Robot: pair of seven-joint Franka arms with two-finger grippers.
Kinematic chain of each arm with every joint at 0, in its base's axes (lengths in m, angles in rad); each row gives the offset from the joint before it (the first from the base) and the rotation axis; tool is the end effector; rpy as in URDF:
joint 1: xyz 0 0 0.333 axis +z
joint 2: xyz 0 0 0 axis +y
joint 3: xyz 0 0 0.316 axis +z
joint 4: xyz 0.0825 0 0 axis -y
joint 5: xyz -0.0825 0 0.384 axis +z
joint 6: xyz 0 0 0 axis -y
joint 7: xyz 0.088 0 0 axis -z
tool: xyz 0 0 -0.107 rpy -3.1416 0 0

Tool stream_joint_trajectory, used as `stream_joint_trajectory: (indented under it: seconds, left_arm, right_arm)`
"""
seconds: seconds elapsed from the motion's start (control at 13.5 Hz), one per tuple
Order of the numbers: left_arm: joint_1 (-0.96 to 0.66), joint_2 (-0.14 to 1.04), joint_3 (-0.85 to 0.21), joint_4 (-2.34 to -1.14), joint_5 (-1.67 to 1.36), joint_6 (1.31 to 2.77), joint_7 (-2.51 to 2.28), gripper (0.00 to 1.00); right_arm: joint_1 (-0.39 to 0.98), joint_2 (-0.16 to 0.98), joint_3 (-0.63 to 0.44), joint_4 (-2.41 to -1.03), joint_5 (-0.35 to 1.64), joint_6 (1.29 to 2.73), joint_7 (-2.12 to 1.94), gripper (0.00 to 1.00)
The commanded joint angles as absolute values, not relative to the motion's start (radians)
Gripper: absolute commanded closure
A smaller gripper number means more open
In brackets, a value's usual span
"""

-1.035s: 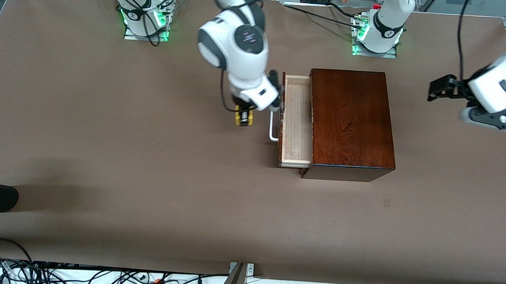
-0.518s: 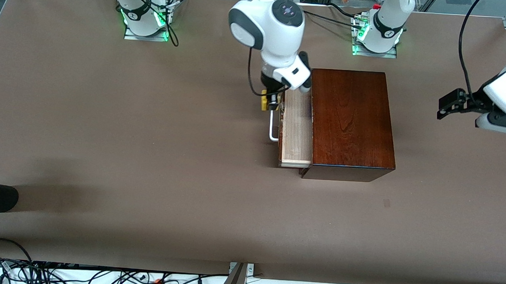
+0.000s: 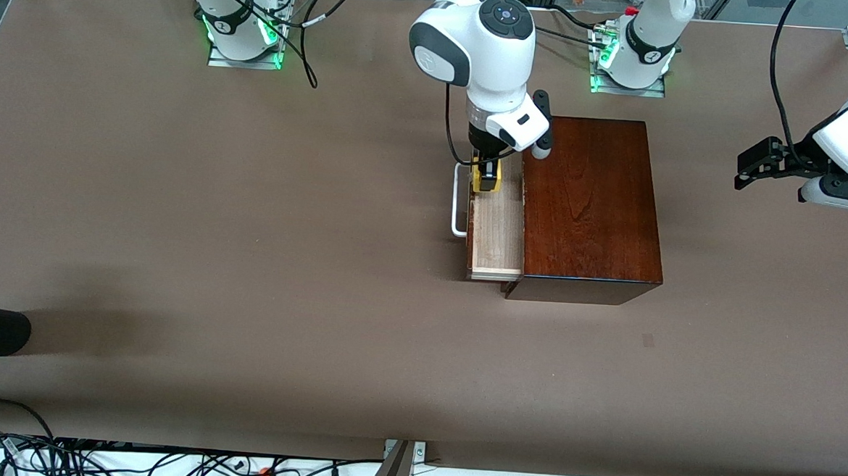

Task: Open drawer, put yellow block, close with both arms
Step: 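Lower the cube into the drawer and open the right gripper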

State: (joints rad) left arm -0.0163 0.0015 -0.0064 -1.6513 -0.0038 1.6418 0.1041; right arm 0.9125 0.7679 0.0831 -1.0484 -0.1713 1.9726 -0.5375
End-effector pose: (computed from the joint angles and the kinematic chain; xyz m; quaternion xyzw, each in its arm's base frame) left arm 0.5591 -0.0131 0.5917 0.9980 -0.0632 -0.0054 0.0021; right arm 0.4489 0.6321 0.3992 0.7078 0.7000 0.0888 0.0341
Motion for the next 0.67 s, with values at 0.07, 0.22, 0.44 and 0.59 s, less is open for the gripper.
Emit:
stream_joint_trajectory:
  seconds: [0.07, 0.22, 0.44, 0.59]
  left_arm:
    - [-0.014, -0.012, -0.002, -1.661, -0.017, 1.634, 0.103, 0.00]
    - [-0.015, -0.012, -0.002, -1.661, -0.015, 1.634, 0.103, 0.00]
    - [-0.015, -0.012, -0.002, -1.661, -0.017, 1.634, 0.103, 0.00]
    - [-0.014, -0.012, -0.002, -1.660, -0.015, 1.634, 0.106, 0.00]
  right_arm:
    - [0.926, 0.796, 0.081, -1.006, -0.179, 2.008, -0.485, 0.89]
    - [0.930, 0.811, 0.081, -1.006, -0.179, 2.029, -0.472, 0.89]
    - [0.931, 0.824, 0.081, -1.008, -0.178, 2.020, -0.474, 0.89]
    - [0.931, 0.825, 0.081, -1.012, -0.178, 2.014, -0.476, 0.88]
